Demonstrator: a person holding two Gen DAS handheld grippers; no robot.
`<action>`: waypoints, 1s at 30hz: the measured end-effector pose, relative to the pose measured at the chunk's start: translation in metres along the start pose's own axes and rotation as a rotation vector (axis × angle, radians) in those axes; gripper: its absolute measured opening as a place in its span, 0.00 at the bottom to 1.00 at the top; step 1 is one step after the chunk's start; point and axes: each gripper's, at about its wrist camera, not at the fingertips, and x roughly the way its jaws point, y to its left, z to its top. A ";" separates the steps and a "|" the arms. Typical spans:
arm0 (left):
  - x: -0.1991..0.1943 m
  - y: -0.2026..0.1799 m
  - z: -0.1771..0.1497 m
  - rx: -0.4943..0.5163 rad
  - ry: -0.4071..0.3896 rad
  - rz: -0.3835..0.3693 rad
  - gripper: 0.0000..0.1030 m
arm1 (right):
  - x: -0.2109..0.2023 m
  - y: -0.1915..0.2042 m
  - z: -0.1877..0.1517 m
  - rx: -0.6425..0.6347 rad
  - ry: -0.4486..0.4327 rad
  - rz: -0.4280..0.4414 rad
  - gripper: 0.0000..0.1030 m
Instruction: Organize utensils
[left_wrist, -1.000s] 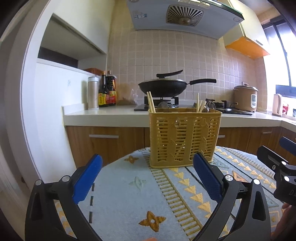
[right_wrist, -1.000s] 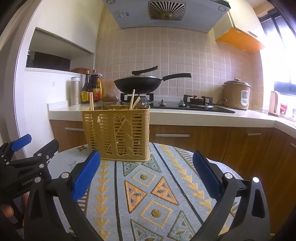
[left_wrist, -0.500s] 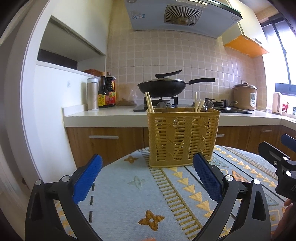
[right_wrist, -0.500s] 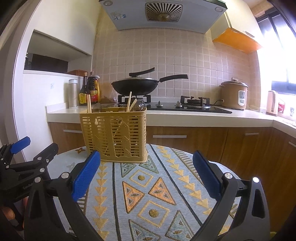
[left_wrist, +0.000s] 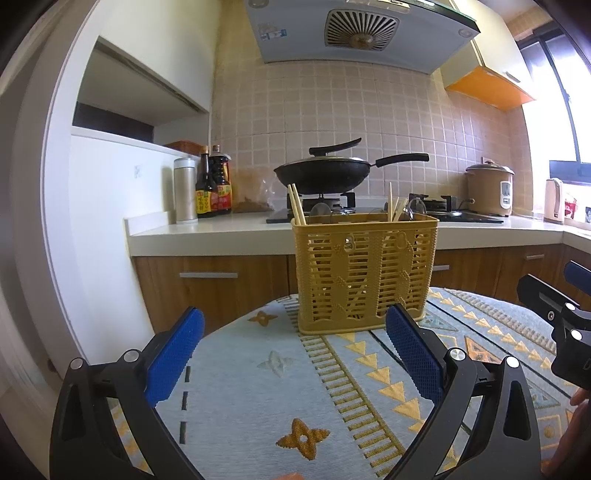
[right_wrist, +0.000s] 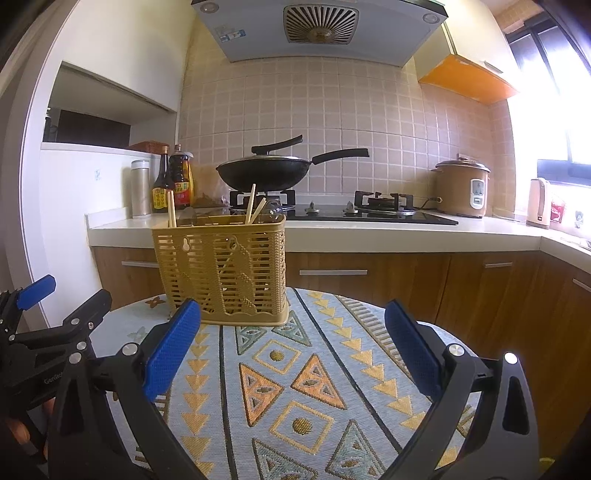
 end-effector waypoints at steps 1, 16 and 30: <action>0.000 0.000 0.000 -0.001 0.002 0.000 0.93 | 0.000 0.000 0.000 -0.002 0.000 0.001 0.93; 0.001 -0.002 -0.001 0.011 0.002 -0.008 0.93 | 0.002 -0.005 0.001 0.030 0.012 0.007 0.93; 0.001 -0.005 -0.002 0.019 -0.001 -0.009 0.93 | 0.004 -0.003 0.000 0.026 0.018 0.009 0.93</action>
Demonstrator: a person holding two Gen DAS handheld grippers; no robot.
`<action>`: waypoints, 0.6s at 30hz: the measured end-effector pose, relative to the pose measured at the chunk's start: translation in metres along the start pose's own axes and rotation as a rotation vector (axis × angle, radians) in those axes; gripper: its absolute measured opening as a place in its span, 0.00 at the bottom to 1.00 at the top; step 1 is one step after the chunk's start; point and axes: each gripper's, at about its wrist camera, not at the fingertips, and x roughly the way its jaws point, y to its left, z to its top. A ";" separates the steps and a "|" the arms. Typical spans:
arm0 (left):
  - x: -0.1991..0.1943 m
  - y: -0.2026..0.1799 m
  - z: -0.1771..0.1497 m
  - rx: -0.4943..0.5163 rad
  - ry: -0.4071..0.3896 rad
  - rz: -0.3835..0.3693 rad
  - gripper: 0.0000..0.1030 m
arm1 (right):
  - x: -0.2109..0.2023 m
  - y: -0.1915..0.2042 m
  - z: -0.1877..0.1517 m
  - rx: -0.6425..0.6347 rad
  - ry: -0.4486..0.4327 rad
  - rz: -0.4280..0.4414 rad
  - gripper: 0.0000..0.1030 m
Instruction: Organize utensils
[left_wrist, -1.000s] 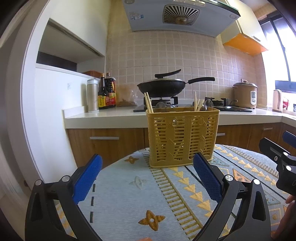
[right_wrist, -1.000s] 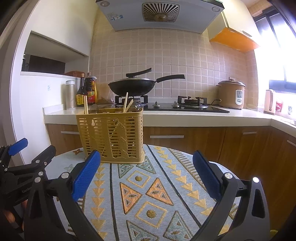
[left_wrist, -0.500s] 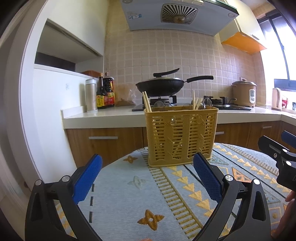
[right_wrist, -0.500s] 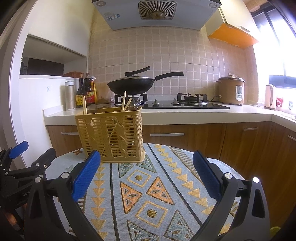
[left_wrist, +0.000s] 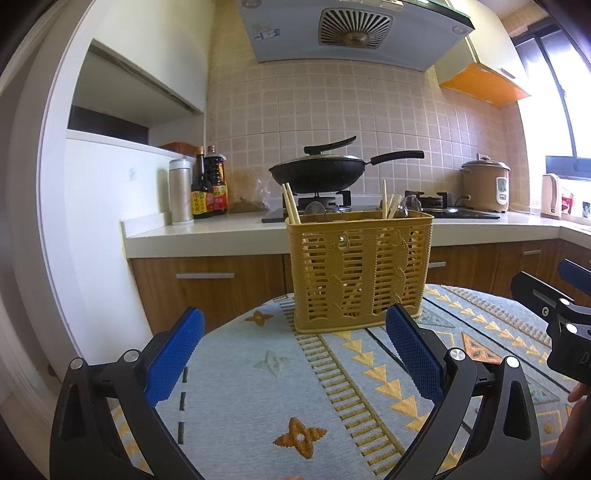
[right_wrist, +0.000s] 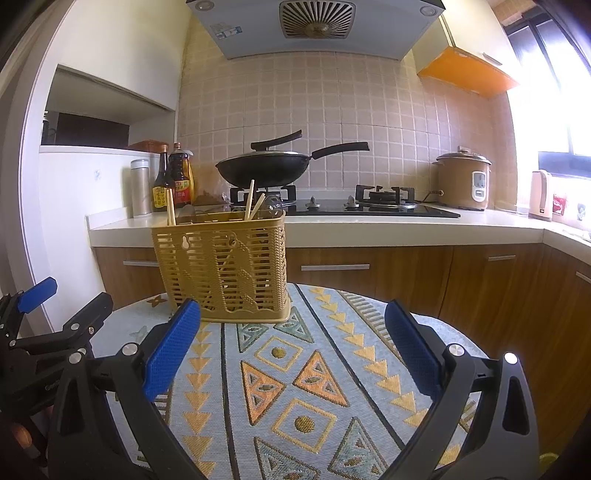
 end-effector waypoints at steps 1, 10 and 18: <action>0.000 0.000 0.000 0.001 0.000 0.000 0.93 | 0.000 0.000 0.000 0.001 0.001 -0.001 0.93; -0.001 -0.001 0.001 0.007 0.002 -0.001 0.93 | 0.001 0.003 -0.001 -0.009 0.005 -0.003 0.93; -0.001 -0.001 0.001 0.009 0.001 -0.001 0.93 | 0.002 0.003 -0.001 -0.011 0.008 -0.005 0.93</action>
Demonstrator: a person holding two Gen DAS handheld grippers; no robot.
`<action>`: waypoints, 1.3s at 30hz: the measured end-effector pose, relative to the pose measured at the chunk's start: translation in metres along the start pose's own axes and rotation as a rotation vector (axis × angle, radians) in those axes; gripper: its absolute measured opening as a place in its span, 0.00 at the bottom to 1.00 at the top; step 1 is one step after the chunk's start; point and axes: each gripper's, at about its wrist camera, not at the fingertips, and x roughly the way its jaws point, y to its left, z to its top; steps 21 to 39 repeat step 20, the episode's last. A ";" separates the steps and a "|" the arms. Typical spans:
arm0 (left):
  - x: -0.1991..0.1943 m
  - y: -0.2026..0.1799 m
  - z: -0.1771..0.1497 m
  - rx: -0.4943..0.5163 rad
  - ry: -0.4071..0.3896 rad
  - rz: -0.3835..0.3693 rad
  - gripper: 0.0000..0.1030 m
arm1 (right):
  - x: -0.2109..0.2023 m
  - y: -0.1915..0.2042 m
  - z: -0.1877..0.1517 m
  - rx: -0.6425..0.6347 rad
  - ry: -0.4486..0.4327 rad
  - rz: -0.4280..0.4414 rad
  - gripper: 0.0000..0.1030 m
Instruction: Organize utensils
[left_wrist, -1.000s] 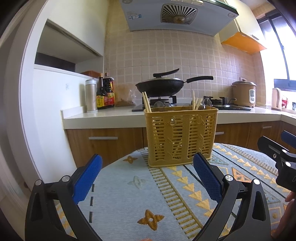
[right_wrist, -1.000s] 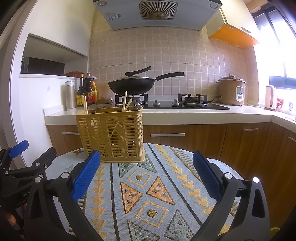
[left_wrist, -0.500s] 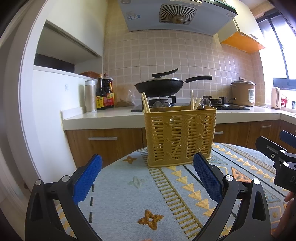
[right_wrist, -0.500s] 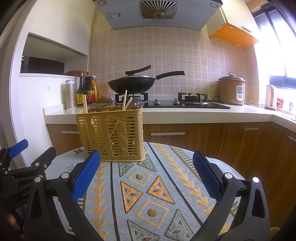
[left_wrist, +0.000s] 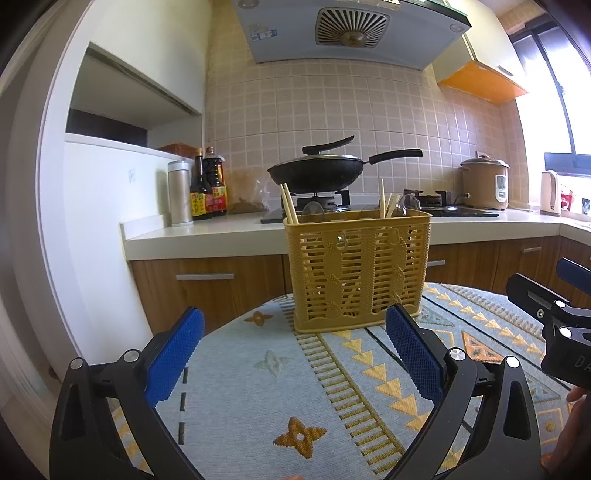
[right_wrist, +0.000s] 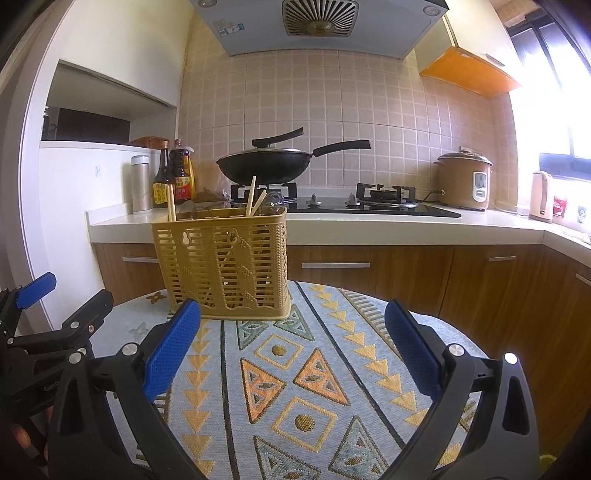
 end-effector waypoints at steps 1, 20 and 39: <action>0.000 0.000 0.000 0.000 0.000 -0.001 0.93 | 0.000 0.000 0.000 0.000 0.001 0.000 0.93; -0.001 -0.004 -0.002 0.017 0.006 -0.065 0.93 | 0.003 0.000 -0.002 -0.010 0.012 0.003 0.93; -0.001 -0.004 -0.002 0.017 0.006 -0.065 0.93 | 0.003 0.000 -0.002 -0.010 0.012 0.003 0.93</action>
